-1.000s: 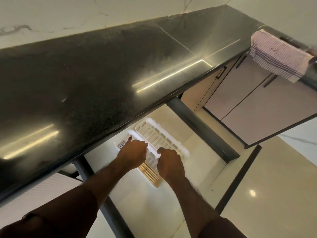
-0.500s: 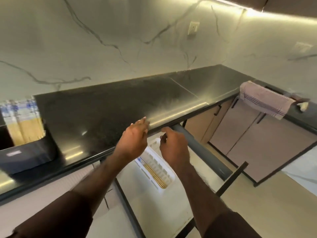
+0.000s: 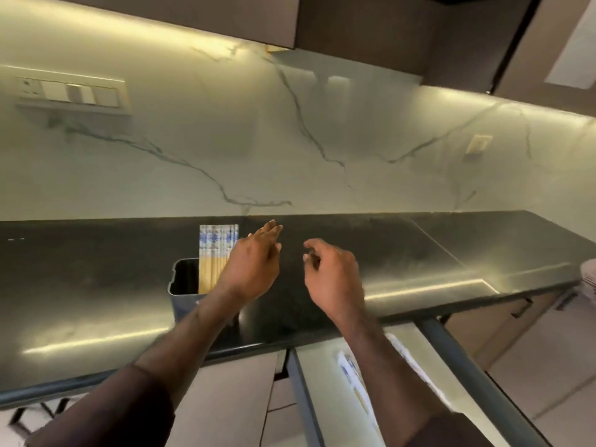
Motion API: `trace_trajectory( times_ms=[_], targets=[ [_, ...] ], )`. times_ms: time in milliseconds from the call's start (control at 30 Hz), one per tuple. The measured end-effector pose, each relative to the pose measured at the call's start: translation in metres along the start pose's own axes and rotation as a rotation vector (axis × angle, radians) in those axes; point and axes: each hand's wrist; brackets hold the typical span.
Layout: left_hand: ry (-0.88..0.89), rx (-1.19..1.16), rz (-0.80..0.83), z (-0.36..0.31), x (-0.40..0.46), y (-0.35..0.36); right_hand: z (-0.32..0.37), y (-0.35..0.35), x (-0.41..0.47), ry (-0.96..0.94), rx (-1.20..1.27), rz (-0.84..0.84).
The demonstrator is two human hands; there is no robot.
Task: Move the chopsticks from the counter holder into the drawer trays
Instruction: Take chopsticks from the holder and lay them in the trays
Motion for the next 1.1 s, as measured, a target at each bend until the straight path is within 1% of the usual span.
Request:
trace_trajectory(
  times_ms=[100,300,433,567,633,800,933,1100],
  targets=[
    [-0.09,-0.033,-0.001,0.044,0.021,-0.02,0.023,0.042,0.028,-0.026,0.023,0.039],
    [-0.24,-0.043,0.015,0.128,0.066,-0.046,0.058,0.135,0.071,0.027,0.119,0.168],
    [-0.34,-0.069,0.043,0.172,0.093,-0.049,0.068,0.182,0.087,0.076,0.134,0.227],
    [-0.473,-0.177,0.097,0.204,0.106,-0.04,0.07,0.211,0.091,0.121,0.153,0.296],
    [-0.501,-0.234,0.114,0.214,0.109,-0.032,0.069,0.219,0.09,0.14,0.153,0.329],
    [-0.536,-0.357,0.068,0.223,0.113,-0.015,0.064,0.23,0.086,0.18,0.138,0.358],
    [-0.581,-0.514,0.096,0.221,0.116,-0.015,0.064,0.235,0.087,0.201,0.14,0.356],
    [-0.549,-0.566,0.106,0.221,0.118,-0.013,0.064,0.236,0.086,0.202,0.161,0.344]
  ],
)
Point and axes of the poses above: each hand's wrist, its own x-axis towards the middle knuckle, its own y-axis out of the palm, z = x × y, and after that the axes turned 10 degrees about -y, right-handed
